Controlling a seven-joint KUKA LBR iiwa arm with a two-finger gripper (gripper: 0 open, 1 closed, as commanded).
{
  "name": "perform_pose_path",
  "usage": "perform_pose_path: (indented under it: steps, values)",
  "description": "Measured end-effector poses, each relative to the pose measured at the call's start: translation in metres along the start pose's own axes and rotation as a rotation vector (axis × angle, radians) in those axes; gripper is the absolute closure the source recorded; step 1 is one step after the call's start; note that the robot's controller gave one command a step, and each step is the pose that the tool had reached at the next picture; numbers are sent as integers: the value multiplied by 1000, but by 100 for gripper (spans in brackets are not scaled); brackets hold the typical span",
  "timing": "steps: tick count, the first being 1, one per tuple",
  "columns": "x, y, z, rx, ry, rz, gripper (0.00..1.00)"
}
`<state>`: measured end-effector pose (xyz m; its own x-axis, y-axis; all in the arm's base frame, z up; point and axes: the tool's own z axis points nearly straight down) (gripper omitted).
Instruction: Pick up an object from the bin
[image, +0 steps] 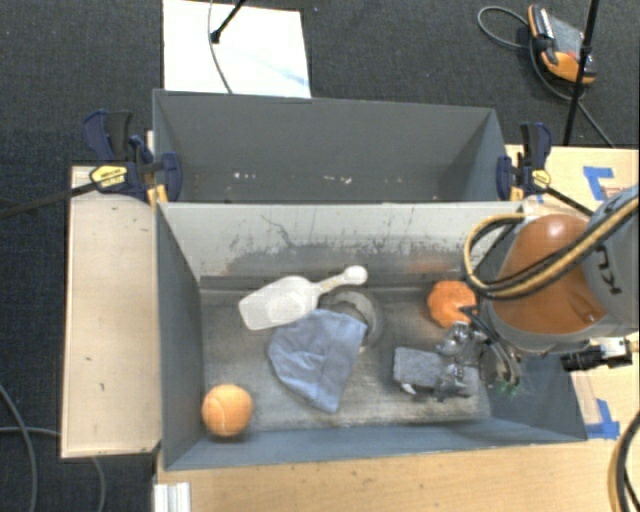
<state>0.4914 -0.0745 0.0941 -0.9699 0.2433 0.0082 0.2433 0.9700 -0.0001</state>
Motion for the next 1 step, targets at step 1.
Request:
perform_pose_path:
  steps: [1]
  values:
    - [-1, 0, -24, 0, -5, 0, 100]
